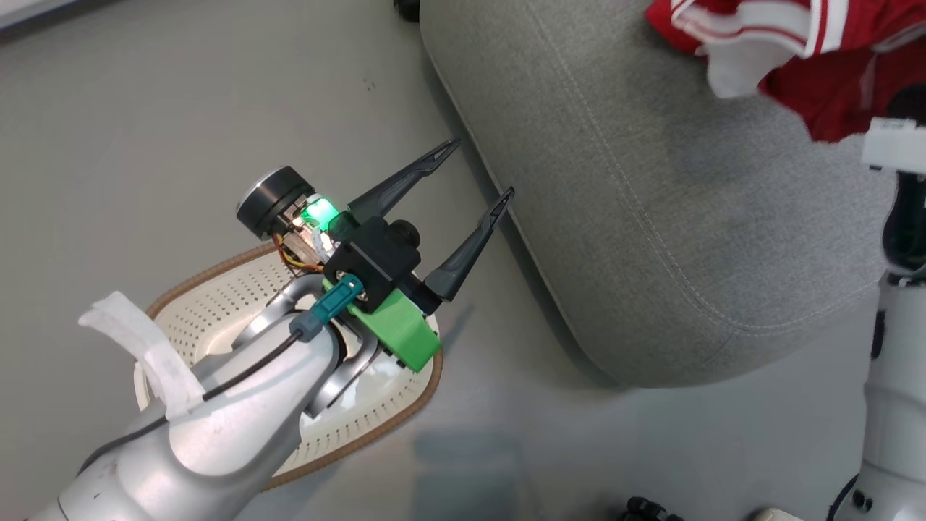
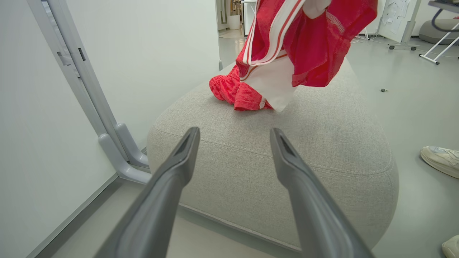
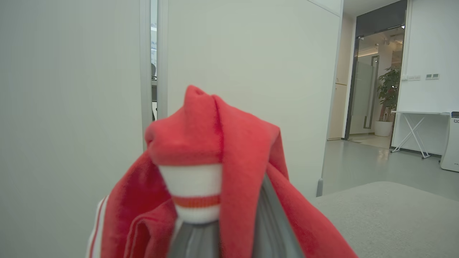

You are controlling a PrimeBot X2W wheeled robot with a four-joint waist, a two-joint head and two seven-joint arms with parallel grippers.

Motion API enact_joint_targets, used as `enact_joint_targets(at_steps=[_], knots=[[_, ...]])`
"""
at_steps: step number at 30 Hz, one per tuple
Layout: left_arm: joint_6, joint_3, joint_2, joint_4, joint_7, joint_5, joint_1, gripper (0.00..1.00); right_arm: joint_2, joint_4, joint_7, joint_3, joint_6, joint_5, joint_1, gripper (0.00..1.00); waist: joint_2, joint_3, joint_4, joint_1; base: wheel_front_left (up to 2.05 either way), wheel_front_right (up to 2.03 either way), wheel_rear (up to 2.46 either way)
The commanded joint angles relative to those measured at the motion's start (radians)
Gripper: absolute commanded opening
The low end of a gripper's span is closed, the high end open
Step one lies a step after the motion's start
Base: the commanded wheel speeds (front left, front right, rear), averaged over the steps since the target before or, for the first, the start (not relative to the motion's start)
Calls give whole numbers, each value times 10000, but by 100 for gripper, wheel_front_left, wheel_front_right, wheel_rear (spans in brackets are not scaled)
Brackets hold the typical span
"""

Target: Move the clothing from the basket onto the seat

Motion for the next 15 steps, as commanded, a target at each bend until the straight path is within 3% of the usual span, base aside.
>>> enact_joint_targets(at_steps=[1, 15], knots=[[18, 38, 109, -81, 19, 106, -207, 100, -192, 172, -46, -157, -7, -118, -455, 0, 0, 716, 281, 0, 0, 0, 0], [-15, 92, 227, -430, 134, 358, -1067, 100, -2508, 2923, -43, -1297, -7, -441, -4952, 0, 0, 2502, 784, 0, 0, 0, 0]])
